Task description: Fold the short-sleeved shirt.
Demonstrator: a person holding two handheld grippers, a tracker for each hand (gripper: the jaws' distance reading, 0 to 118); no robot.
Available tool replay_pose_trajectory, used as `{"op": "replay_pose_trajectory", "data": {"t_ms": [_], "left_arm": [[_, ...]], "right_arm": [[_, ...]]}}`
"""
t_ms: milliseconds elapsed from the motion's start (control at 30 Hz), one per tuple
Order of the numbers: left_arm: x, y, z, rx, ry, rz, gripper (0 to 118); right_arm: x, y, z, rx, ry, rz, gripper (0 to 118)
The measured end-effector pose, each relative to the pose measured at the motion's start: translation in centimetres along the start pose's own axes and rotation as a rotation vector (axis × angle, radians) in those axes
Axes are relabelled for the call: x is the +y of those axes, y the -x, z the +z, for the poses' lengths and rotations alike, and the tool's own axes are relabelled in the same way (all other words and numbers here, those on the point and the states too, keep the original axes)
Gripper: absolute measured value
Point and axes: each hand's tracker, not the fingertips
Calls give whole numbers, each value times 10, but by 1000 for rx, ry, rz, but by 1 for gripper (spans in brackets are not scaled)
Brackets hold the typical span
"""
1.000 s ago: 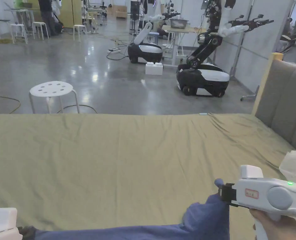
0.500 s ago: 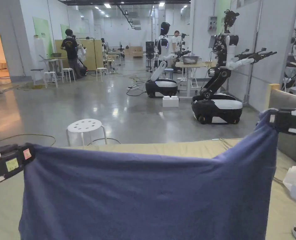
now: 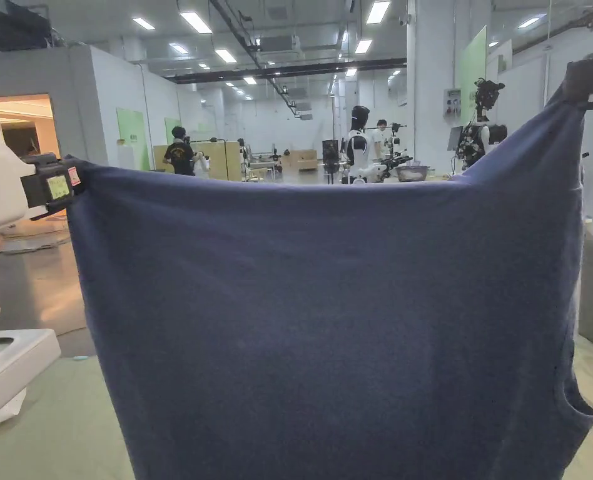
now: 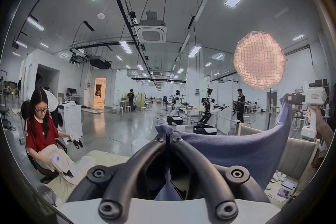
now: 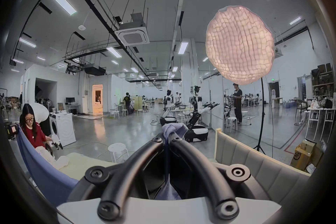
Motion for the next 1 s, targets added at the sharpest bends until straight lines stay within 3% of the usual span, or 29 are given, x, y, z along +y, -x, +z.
{"op": "replay_pose_trajectory", "data": {"t_ms": [300,467,667,800,1000], "left_arm": [[-12,11,-109,75,70,-46,0],[-24,18,-161,100,91,-25,0],[-31,7,-219,133,107,-80,0],[-39,7,-246,135,116,-13,0],[-73,-2,-266,123,146,-21,0]], "right_arm": [[1,28,-80,-95,-12,51,0],[-3,25,-136,-109,-25,24,0],[2,35,-184,-156,-37,90,0],[2,33,-204,-166,-32,74,0],[-31,33,-214,-148,-1,84,0]]}}
